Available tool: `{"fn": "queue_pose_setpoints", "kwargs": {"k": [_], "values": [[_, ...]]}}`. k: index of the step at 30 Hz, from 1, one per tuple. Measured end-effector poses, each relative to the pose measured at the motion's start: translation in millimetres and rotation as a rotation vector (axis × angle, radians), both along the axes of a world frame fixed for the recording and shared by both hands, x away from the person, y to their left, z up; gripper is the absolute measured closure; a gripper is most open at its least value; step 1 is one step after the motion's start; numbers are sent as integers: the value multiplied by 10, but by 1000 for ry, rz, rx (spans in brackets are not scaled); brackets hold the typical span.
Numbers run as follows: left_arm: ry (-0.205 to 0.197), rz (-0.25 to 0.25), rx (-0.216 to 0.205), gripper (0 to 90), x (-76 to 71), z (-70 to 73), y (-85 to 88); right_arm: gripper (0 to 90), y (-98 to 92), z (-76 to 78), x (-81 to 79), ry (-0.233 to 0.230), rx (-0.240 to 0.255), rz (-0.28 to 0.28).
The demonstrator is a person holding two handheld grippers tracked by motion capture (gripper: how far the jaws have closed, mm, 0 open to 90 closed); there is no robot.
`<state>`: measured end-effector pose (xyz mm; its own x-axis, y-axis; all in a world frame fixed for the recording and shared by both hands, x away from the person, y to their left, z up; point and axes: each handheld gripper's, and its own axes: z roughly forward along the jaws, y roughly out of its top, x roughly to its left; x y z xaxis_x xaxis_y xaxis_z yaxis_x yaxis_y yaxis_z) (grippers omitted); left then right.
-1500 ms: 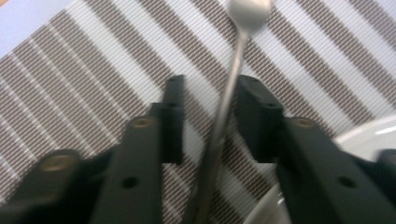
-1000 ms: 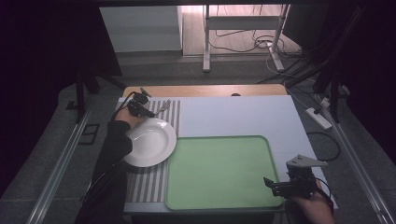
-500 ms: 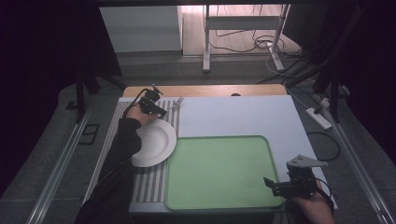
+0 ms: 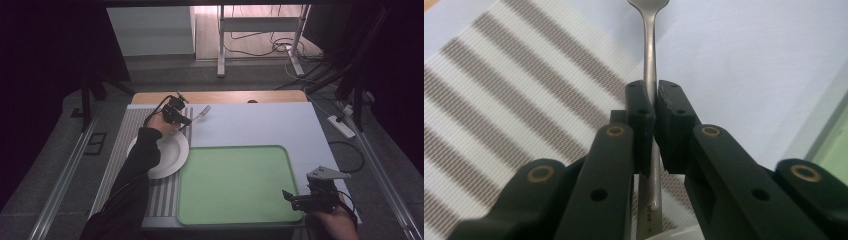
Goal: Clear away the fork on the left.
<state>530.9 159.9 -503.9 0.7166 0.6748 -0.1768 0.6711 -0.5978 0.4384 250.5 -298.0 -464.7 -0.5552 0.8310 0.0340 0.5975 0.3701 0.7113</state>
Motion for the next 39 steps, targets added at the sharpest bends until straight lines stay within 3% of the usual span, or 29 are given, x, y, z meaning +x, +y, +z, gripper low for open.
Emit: {"fn": "queue_pose_setpoints", "kwargs": {"k": [6, 21, 30, 39], "values": [[-4, -30, 18, 846, -79, 24, -196, 0, 0, 0, -1, 0, 0, 1], [5, -86, 11, 846, -370, 102, -647, 0, 3, -1, -1, -1, 0, 3], [-16, -98, 9, 846, -660, 180, -738, 0, 6, 0, -5, -5, -3, 6], [14, -90, -7, 846, -955, 120, -734, 0, 6, 1, -6, -6, -1, 6]]}}
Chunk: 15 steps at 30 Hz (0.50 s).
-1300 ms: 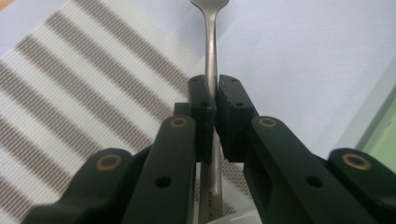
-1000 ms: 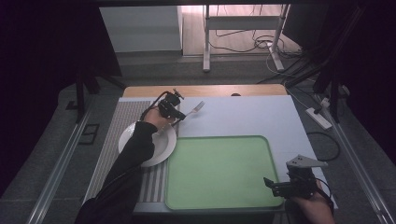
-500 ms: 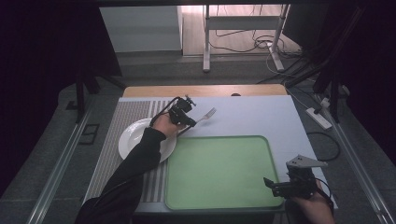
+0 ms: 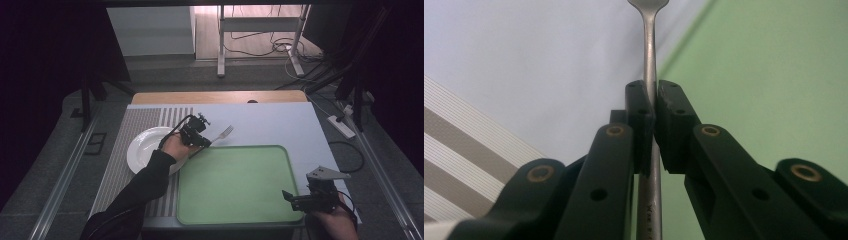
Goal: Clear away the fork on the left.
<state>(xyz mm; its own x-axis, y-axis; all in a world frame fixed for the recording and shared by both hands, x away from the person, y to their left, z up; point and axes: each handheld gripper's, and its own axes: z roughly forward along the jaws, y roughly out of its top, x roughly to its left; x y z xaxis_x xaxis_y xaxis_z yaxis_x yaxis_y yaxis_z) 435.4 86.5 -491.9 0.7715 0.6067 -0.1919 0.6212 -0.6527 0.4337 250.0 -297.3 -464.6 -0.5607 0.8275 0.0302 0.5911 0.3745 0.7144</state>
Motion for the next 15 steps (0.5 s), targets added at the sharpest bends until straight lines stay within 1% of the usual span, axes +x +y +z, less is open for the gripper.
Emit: {"fn": "queue_pose_setpoints", "kwargs": {"k": [2, 3, 4, 6, 8, 11, 15], "values": [[5, -7, 6, 846, -60, -13, -4, 0, -1, 2, -1, 1, 2, 2], [5, -19, 16, 846, -85, -13, -1, 0, 0, 2, -1, 0, 1, 3], [6, -16, 13, 846, -117, -18, -8, 0, 2, 3, -2, -2, -1, 2], [4, -24, 21, 846, -178, -13, -11, 0, 3, 4, -5, -4, -4, 3], [6, -20, 15, 846, -250, -11, -13, 0, 2, 3, -6, -7, -2, 3], [8, -31, 32, 846, -361, -17, -13, 0, 0, 4, -7, -8, 1, 4], [31, -32, 29, 846, -501, -66, -10, 0, 3, 8, -15, -13, -1, 8]]}}
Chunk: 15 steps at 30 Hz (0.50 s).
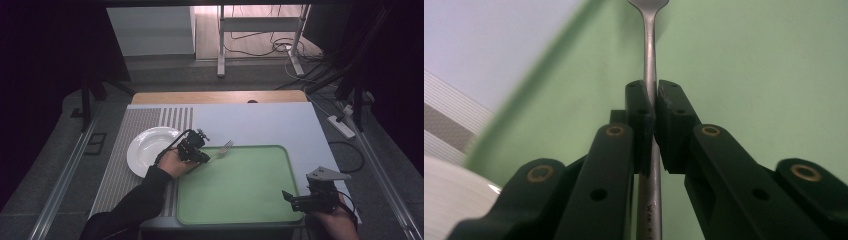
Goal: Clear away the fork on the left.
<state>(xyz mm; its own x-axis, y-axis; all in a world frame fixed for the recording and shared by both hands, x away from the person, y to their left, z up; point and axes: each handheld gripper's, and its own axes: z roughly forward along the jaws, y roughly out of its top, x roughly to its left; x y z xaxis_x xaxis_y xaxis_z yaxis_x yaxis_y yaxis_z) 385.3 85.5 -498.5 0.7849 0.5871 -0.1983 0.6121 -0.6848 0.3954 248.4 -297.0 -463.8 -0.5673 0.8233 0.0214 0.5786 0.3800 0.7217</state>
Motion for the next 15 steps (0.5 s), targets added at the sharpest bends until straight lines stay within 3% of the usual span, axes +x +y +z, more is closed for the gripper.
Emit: {"fn": "queue_pose_setpoints", "kwargs": {"k": [15], "values": [[35, 14, -10, 845, -486, -70, 30, 0, 0, 4, -10, -6, 3, 7]]}}
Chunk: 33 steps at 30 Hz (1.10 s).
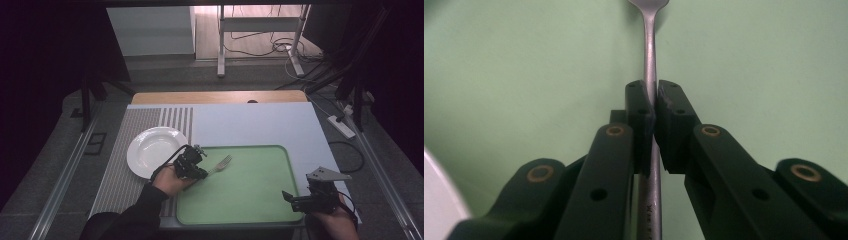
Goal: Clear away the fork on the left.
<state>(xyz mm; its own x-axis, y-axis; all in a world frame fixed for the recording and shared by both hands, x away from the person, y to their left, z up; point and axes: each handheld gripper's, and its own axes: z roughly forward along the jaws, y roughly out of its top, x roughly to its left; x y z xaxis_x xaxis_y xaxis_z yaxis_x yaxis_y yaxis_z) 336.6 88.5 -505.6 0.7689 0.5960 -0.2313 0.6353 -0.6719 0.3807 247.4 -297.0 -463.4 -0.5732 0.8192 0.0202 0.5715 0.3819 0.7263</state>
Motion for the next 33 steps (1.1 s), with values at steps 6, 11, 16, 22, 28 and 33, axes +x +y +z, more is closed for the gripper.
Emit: {"fn": "queue_pose_setpoints", "kwargs": {"k": [6, 11, 16, 22, 28, 33], "values": [[-5, 31, -6, 845, -176, -28, 31, 0, 0, 1, -1, 0, 0, 3], [8, 54, -13, 844, -292, -78, 44, 0, 4, 1, -1, 0, 0, 8], [2, 54, -33, 834, -356, -98, 61, 0, 5, 1, 2, 0, 1, 14], [-38, 31, -63, 714, -320, -52, 40, 0, 16, -2, 9, 2, -5, 16], [-67, -23, -68, 855, -275, 9, -84, 0, 17, -3, 12, 3, -6, 17], [-74, -69, -63, 893, -236, 9, -222, 0, 18, -4, 12, 6, -7, 20]]}}
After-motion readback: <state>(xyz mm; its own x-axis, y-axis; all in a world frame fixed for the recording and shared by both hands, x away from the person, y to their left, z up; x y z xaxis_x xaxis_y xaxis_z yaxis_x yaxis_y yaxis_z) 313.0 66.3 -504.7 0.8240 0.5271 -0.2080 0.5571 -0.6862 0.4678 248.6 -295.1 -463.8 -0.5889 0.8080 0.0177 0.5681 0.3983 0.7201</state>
